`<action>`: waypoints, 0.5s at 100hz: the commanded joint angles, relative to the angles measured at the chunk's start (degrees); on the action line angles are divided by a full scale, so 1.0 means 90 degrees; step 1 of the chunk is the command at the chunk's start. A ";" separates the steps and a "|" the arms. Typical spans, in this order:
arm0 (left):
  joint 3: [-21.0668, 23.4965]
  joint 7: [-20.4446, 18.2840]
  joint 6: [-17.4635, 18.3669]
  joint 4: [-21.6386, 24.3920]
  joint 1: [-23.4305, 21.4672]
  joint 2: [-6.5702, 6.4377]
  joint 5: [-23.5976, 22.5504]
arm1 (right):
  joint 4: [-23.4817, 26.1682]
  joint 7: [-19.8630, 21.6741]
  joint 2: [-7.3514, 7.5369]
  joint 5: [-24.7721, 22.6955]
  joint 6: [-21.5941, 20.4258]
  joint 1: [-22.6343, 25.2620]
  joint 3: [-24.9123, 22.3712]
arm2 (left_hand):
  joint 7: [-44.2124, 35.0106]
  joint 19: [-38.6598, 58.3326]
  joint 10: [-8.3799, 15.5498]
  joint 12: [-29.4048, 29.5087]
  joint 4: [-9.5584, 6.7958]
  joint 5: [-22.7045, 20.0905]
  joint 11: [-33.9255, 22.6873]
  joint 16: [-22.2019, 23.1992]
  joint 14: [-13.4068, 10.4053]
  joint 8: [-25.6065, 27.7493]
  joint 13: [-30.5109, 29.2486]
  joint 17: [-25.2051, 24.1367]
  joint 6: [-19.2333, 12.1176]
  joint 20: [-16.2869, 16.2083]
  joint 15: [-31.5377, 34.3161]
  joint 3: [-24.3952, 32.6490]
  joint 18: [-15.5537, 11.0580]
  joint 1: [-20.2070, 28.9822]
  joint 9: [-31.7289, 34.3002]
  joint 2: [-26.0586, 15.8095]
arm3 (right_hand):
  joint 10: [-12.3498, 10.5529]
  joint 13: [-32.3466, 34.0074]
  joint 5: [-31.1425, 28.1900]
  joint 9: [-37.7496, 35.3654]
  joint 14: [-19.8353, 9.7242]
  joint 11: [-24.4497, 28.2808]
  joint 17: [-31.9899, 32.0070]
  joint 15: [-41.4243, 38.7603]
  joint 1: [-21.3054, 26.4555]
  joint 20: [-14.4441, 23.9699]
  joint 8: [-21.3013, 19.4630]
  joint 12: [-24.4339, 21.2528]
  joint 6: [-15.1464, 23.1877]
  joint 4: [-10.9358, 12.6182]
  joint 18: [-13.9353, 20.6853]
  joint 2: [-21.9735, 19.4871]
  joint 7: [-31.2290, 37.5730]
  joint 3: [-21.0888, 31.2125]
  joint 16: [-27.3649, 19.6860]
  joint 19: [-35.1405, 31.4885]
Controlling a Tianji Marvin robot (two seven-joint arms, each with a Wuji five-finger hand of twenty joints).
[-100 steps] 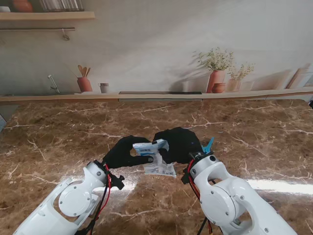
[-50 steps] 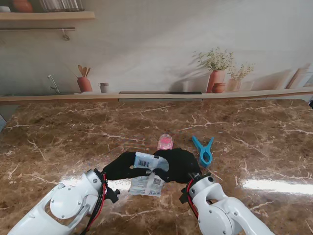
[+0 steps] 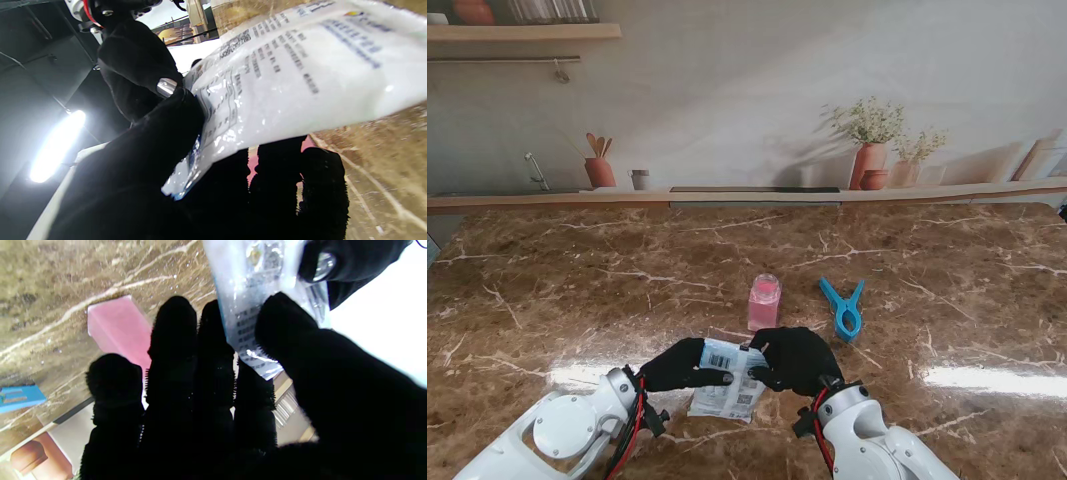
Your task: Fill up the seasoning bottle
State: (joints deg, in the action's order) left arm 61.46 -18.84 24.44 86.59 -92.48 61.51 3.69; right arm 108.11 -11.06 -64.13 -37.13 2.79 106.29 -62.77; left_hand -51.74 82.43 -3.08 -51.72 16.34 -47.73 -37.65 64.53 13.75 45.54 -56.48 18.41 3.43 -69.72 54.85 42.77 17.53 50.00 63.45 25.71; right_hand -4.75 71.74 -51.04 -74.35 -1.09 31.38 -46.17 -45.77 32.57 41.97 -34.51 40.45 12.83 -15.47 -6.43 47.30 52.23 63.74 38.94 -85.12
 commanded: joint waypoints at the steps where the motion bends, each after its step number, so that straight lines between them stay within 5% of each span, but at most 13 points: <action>1: -0.0053 -0.0033 -0.0118 -0.0142 0.0011 0.0005 -0.0067 | -0.0155 0.0275 -0.0031 0.0145 0.0062 -0.0071 0.0088 | -0.1128 0.0080 0.0641 0.0009 -0.0328 -0.0477 0.0155 -0.0010 0.0146 0.0707 0.0049 -0.0111 -0.1726 -0.0068 -0.0128 0.0462 -0.0072 0.0982 0.0139 -0.0755 | -0.0161 0.0285 -0.0160 -0.0269 -0.0149 0.0266 -0.0067 -0.0278 0.0249 -0.0135 0.0116 0.0221 0.0157 -0.0187 0.0108 0.0091 0.0197 0.0209 0.0202 -0.0357; 20: -0.0175 0.0035 -0.0328 -0.0466 0.0199 0.0051 -0.0225 | -0.0485 0.0618 -0.0039 0.0702 0.0248 -0.0425 0.0371 | -0.1043 0.0007 0.0613 0.0079 -0.0301 -0.0460 0.0293 -0.0106 0.0113 0.0608 0.0051 -0.0131 -0.1722 0.0048 -0.0291 0.0431 -0.0095 0.1002 0.0138 -0.0725 | -0.0139 0.0096 -0.0176 -0.0240 -0.0146 0.0499 0.0143 -0.0755 0.0206 -0.0230 0.0210 0.0496 0.0121 -0.0168 0.0073 0.0065 0.0278 0.0221 0.0571 -0.0326; 32: -0.0238 0.0182 -0.0397 -0.0637 0.0256 0.0114 -0.0189 | -0.0621 0.0793 -0.0030 0.0918 0.0292 -0.0523 0.0455 | -0.1102 -0.0002 0.0591 0.0066 -0.0303 -0.0475 0.0281 -0.0105 0.0148 0.0600 0.0084 -0.0177 -0.1723 0.0076 -0.0292 0.0448 -0.0068 0.1010 0.0117 -0.0722 | -0.0172 -0.1142 0.0434 0.0805 -0.0119 0.0118 0.1272 -0.0328 -0.0441 -0.0049 0.0089 0.0951 0.0026 -0.0271 0.0064 0.0289 -0.0168 -0.0129 0.0705 0.0315; 44: -0.0297 0.0299 -0.0388 -0.0769 0.0294 0.0156 -0.0194 | -0.0748 0.0847 -0.0003 0.0771 0.0329 -0.0590 0.0513 | -0.1119 -0.0049 0.0590 0.0063 -0.0301 -0.0468 0.0293 -0.0113 0.0143 0.0585 0.0150 -0.0246 -0.1751 0.0113 -0.0326 0.0421 -0.0086 0.1041 0.0081 -0.0717 | -0.0059 -0.1130 0.0434 0.0938 0.0011 -0.0600 0.1213 0.0754 -0.0207 0.0010 -0.0049 0.0074 0.0064 -0.0275 -0.0039 0.0480 -0.0047 0.0024 -0.0065 0.0620; 50: -0.0328 0.0326 -0.0367 -0.0820 0.0320 0.0163 -0.0211 | -0.0847 0.0772 -0.0026 0.0780 0.0350 -0.0629 0.0571 | -0.1135 -0.0094 0.0592 0.0091 -0.0290 -0.0470 0.0362 -0.0131 0.0141 0.0572 0.0205 -0.0286 -0.1774 0.0159 -0.0380 0.0355 -0.0098 0.1074 0.0045 -0.0718 | -0.0124 -0.0751 0.0419 0.0656 -0.0026 -0.0462 0.0881 0.0727 -0.0024 0.0007 -0.0336 0.0109 0.0103 -0.0304 -0.0016 0.0582 0.0125 0.0091 -0.0148 0.0510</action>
State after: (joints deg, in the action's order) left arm 58.88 -16.11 21.23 80.00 -89.54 62.66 1.95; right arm 102.13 -4.21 -64.16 -31.07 5.32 100.42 -58.26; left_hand -51.58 81.72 -3.08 -51.75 16.36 -47.73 -36.20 63.91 13.76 45.81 -55.89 17.08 3.43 -69.06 52.85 42.07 17.53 50.25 63.45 25.13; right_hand -4.70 61.61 -47.82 -65.96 -0.82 26.86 -35.86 -39.81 30.37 40.77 -35.26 42.16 12.27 -15.80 -6.57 50.25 51.37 63.08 38.65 -79.93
